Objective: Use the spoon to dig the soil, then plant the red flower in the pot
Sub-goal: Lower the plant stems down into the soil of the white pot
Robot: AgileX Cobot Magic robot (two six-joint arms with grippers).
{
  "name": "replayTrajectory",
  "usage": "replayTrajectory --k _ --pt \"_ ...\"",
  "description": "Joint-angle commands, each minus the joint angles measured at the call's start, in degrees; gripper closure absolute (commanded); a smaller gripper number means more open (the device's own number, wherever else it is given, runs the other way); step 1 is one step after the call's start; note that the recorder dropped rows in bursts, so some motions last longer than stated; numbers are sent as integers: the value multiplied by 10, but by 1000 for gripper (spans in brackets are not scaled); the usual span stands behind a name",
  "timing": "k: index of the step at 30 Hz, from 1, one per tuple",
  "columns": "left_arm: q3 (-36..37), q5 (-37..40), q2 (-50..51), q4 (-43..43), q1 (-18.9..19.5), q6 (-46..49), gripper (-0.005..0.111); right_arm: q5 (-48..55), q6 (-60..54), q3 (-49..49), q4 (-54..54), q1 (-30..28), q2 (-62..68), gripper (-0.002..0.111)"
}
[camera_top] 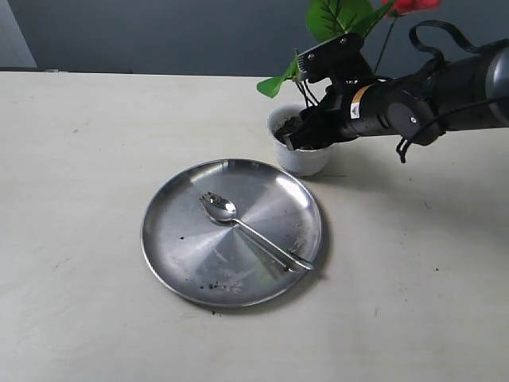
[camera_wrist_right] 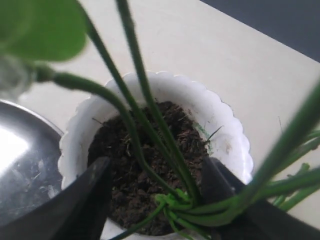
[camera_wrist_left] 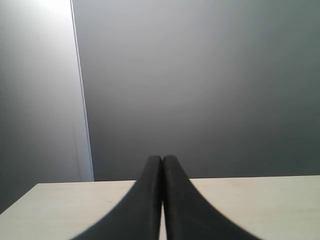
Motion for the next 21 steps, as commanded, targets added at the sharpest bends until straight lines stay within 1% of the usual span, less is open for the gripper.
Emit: replayTrajectory --k 1,21 --pt "-1 -6 -1 -4 -3 -3 106 38 0 -5 -5 -4 2 55" --pt "-1 -6 -1 -4 -3 -3 106 39 0 -7 -16 -4 -30 55"
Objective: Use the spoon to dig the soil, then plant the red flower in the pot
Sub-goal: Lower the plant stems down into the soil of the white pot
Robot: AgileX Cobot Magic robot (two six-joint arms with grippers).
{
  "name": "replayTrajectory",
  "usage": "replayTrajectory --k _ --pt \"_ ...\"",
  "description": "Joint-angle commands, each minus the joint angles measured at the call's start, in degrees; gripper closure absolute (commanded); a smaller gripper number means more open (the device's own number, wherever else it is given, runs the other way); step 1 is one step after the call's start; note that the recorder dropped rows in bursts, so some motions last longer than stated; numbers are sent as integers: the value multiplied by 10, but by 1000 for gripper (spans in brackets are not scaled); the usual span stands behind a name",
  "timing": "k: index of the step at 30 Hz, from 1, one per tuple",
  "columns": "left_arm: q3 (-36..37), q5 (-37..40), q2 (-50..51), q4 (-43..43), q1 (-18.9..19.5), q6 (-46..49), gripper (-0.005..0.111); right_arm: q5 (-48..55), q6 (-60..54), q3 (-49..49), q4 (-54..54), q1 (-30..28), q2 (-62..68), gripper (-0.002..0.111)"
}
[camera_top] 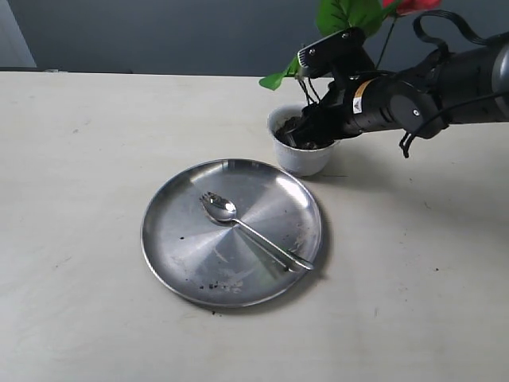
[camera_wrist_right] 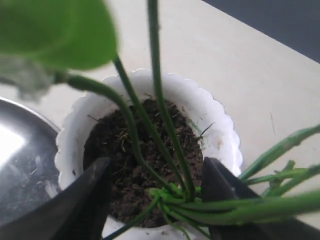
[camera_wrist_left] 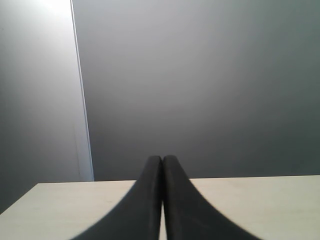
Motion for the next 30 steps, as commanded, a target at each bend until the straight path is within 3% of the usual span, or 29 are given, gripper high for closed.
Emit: replayTrajectory --k 1,23,30 --pt "-1 -6 -1 -4 -3 -3 106 21 2 1 -2 -4 -22 55" --pt "-1 -6 -1 -4 -3 -3 106 81 2 1 20 -4 -28 59" --pt "-1 -6 -1 -4 -3 -3 106 98 2 1 16 -4 -43 44"
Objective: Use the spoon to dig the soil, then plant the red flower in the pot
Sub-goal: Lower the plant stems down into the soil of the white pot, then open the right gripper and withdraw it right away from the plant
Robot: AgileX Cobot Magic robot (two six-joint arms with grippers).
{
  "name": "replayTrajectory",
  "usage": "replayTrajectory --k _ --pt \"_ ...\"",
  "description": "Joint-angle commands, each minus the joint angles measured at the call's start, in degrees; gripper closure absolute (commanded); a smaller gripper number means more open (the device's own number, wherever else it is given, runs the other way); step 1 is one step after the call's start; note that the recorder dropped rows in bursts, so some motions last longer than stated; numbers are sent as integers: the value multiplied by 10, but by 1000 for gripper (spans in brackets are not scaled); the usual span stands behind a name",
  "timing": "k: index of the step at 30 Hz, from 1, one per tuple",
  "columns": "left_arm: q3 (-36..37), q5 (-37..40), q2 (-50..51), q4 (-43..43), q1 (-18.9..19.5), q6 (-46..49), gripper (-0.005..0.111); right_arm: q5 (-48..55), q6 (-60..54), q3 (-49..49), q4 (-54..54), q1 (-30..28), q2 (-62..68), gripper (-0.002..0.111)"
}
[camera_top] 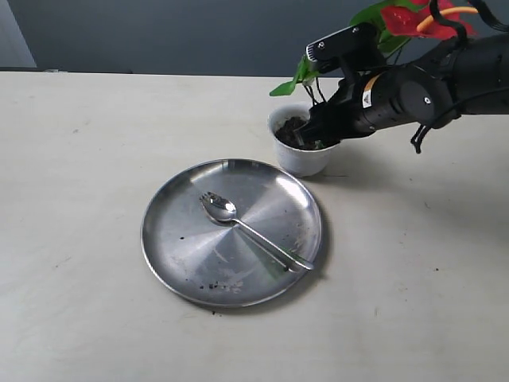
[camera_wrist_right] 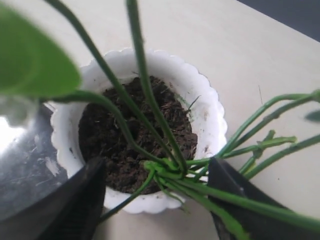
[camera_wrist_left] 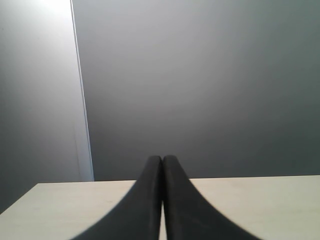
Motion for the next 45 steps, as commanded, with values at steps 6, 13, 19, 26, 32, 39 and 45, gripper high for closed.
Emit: replayTrajectory --k 6,13,19,26,32,39,45 --pt "-1 -6 -1 -4 -3 -3 106 46 -1 1 0 -4 -28 44" --pt "-1 -6 -1 -4 -3 -3 106 107 -1 1 33 -4 -48 44" --pt "-1 -6 -1 -4 -3 -3 106 169 -1 1 60 -4 -54 44" --pt "-1 -6 -1 -4 -3 -3 106 215 -4 1 79 -4 -84 44" --pt "-1 -6 -1 -4 -3 -3 106 338 -5 3 75 -4 -102 47" --pt "-1 -6 -1 -4 -3 -3 106 377 -2 87 103 -4 -157 87" --pt "-1 -6 -1 -4 -3 -3 106 403 -7 173 202 -4 -282 108"
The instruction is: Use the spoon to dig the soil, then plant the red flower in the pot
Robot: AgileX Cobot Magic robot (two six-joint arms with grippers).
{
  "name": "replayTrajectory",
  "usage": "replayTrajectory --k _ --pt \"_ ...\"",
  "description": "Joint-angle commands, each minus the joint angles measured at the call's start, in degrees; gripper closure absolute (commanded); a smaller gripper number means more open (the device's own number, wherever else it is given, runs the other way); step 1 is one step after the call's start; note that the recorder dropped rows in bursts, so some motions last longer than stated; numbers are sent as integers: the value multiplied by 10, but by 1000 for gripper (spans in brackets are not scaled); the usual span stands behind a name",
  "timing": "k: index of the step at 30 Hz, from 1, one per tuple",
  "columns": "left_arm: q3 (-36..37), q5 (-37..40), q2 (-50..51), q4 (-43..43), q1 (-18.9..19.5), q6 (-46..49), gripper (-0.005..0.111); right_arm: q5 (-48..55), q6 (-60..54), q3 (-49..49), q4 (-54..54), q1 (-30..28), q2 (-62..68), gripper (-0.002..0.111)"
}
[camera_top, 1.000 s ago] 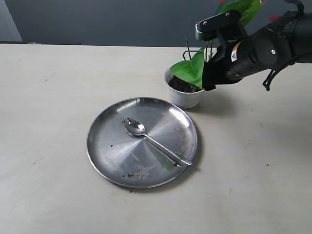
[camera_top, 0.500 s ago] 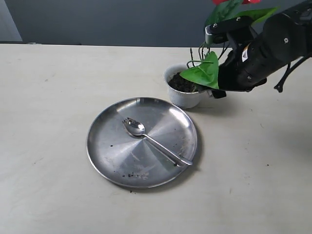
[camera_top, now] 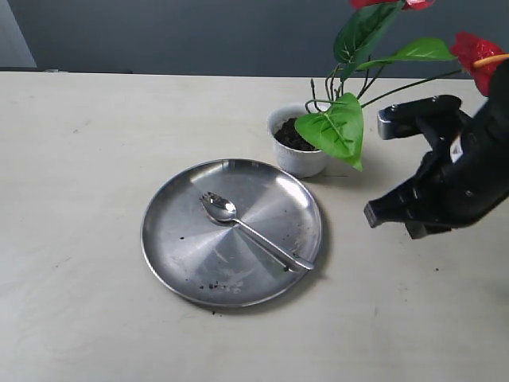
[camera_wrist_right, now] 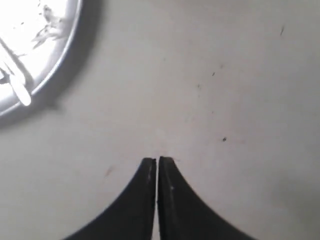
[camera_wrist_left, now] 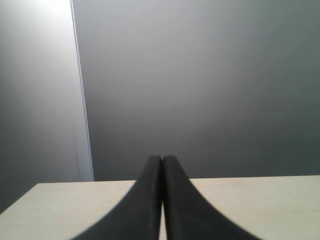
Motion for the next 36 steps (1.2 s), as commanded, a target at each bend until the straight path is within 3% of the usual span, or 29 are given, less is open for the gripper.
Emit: replayTrajectory --k 1,6,12,14,25,32,36 --pt "-1 -6 -1 -4 -3 -3 106 28 -15 65 77 -2 -103 108" --pt "-1 -6 -1 -4 -3 -3 106 83 -97 128 207 -2 -236 108" --pt "-1 -6 -1 -4 -3 -3 106 181 -108 167 322 -2 -397 108" --pt "-1 -6 -1 -4 -3 -3 106 219 -107 173 341 -2 -447 108" --pt "-1 -6 -1 -4 -3 -3 106 218 -107 174 340 6 -588 108" --pt "-1 -6 -1 -4 -3 -3 106 87 -107 181 347 4 -648 108" --pt "-1 -6 -1 -4 -3 -3 106 -73 -124 217 351 -63 -740 108"
